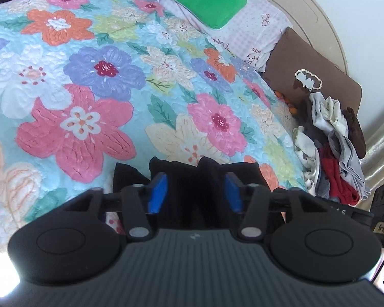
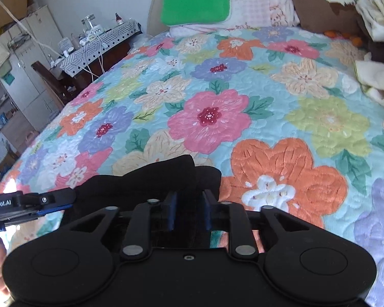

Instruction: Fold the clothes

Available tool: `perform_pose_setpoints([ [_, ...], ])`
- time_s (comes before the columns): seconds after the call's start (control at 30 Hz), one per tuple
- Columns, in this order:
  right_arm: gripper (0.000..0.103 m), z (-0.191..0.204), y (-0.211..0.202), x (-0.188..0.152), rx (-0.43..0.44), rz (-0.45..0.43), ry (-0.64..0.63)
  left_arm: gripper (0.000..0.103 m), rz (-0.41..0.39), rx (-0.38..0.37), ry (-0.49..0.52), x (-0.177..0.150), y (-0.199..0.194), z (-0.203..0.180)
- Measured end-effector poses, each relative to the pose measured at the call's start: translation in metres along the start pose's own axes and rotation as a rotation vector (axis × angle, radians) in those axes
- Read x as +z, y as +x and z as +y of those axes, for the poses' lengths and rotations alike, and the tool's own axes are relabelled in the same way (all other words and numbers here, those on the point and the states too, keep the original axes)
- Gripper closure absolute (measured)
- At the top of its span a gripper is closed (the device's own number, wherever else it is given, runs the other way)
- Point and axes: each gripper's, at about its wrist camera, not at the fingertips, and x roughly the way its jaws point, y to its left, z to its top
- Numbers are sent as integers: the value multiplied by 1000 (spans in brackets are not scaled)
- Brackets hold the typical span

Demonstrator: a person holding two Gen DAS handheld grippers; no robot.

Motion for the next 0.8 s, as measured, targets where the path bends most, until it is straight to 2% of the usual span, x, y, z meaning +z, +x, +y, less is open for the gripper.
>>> perform_pose_setpoints([
  [0.03, 47, -6, -4, -1, 25, 3, 41, 43, -2, -6, 1, 0, -6, 2],
  [0.07, 42, -13, -8, -3, 50, 6, 82, 40, -2, -12, 0, -1, -11, 3],
  [0.13, 37, -25, -16, -6, 100, 12, 164, 34, 32, -10, -48, -4, -12, 15],
  [0.27, 20, -50, -11, -20, 216, 72, 357, 33, 139, 6, -157, -15, -1, 41],
  [0.33, 20, -56, -2, -27, 237, 110, 421, 33, 190, 8, -208, -21, 6, 51],
  [0.5, 19, -57, 22, -41, 258, 177, 491, 22, 247, -90, -387, -26, 23, 78],
  [0.6, 14, -54, 35, -47, 279, 198, 520, 19, 254, -89, -414, -27, 31, 82],
  [0.7, 10, -51, 43, -44, 298, 187, 531, 21, 221, -86, -394, -28, 34, 78],
  [0.73, 11, -49, 45, -43, 306, 181, 525, 23, 210, -70, -330, -29, 37, 70],
  [0.8, 36, -43, 50, -39, 313, 169, 501, 46, 189, -21, -178, -28, 39, 49],
])
